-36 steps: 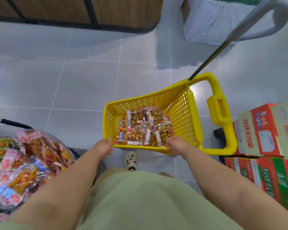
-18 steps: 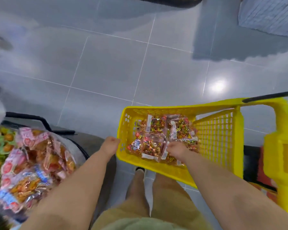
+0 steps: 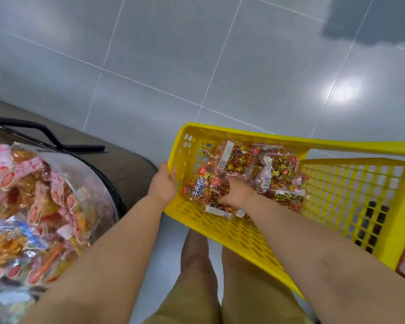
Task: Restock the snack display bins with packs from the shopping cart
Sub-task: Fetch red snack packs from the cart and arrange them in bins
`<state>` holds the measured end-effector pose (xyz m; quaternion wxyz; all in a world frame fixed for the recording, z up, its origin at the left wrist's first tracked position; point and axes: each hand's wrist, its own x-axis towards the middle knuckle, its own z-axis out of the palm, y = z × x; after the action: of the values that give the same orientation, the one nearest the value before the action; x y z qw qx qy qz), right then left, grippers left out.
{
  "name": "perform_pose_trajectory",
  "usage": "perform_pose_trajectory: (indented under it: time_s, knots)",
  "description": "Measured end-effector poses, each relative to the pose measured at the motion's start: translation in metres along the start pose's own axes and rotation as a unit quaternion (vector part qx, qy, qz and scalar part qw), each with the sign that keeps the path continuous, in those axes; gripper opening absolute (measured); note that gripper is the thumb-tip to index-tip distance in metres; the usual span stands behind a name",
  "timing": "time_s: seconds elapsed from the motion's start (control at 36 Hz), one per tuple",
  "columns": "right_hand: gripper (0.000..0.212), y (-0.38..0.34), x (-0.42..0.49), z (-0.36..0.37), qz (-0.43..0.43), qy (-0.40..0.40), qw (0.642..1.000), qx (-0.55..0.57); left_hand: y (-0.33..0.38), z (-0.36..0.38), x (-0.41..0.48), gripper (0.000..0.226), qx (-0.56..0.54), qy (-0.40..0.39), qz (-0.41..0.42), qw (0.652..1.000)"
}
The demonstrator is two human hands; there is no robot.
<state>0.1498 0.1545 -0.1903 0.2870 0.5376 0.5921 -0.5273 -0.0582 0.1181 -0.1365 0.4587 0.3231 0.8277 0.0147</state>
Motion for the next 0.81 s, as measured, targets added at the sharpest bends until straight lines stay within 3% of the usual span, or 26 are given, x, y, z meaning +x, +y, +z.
perform_pose_trajectory:
  time_s: [0.08, 0.19, 0.25, 0.36, 0.42, 0.47, 0.56, 0.61, 0.72, 0.81]
  knots:
    - [0.102, 0.001, 0.002, 0.001, -0.004, 0.004, 0.995, -0.104, 0.0, 0.0, 0.0, 0.025, -0.011, 0.003, 0.01, 1.0]
    - [0.094, 0.0, -0.005, -0.003, -0.007, 0.04, 0.988, -0.149, 0.002, 0.0, -0.001, 0.016, -0.009, 0.004, 0.012, 1.0]
    - [0.084, 0.001, -0.012, -0.005, -0.009, 0.057, 0.985, -0.16, 0.005, -0.002, -0.002, 0.017, -0.012, -0.004, 0.004, 1.0]
    - [0.041, 0.008, -0.032, -0.013, -0.054, 0.032, 0.983, -0.174, 0.012, -0.007, -0.005, 0.021, -0.031, -0.029, -0.035, 0.999]
    - [0.024, 0.014, -0.042, -0.018, -0.065, 0.028, 0.994, -0.083, 0.017, -0.009, -0.01, 0.028, -0.049, -0.025, -0.048, 0.997]
    - [0.021, 0.019, -0.052, -0.026, -0.045, 0.047, 0.994, 0.088, 0.021, -0.011, -0.018, 0.041, -0.044, 0.046, -0.021, 0.998]
    - [0.013, 0.017, -0.068, -0.041, -0.015, 0.066, 0.947, 0.313, 0.031, -0.01, -0.035, 0.045, -0.053, 0.171, 0.046, 0.983]
    - [0.015, 0.011, -0.077, -0.049, -0.021, 0.055, 0.919, 0.39, 0.041, -0.006, -0.045, 0.03, -0.158, 0.126, 0.047, 0.978]
    - [0.013, -0.006, -0.08, -0.053, -0.038, 0.048, 0.909, 0.412, 0.055, 0.006, -0.056, 0.012, -0.359, -0.089, -0.04, 0.928]
    - [0.014, -0.014, -0.078, -0.051, -0.045, 0.033, 0.912, 0.407, 0.056, 0.012, -0.055, 0.02, -0.445, -0.126, -0.071, 0.884]
